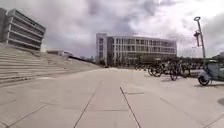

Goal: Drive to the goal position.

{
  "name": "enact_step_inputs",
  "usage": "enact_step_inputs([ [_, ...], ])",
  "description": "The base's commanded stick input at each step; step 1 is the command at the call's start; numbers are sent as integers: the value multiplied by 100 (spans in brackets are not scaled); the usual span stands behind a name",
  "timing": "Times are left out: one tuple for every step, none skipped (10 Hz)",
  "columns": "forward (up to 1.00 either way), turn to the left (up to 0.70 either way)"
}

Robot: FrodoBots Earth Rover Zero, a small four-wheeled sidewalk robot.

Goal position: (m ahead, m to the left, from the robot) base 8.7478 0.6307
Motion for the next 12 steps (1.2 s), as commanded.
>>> enact_step_inputs([
  [70, 0],
  [70, -5],
  [70, -13],
  [70, -10],
  [70, -5],
  [70, 0],
  [70, 0],
  [70, 0],
  [70, 0],
  [70, 0],
  [70, 0],
  [70, 0],
])
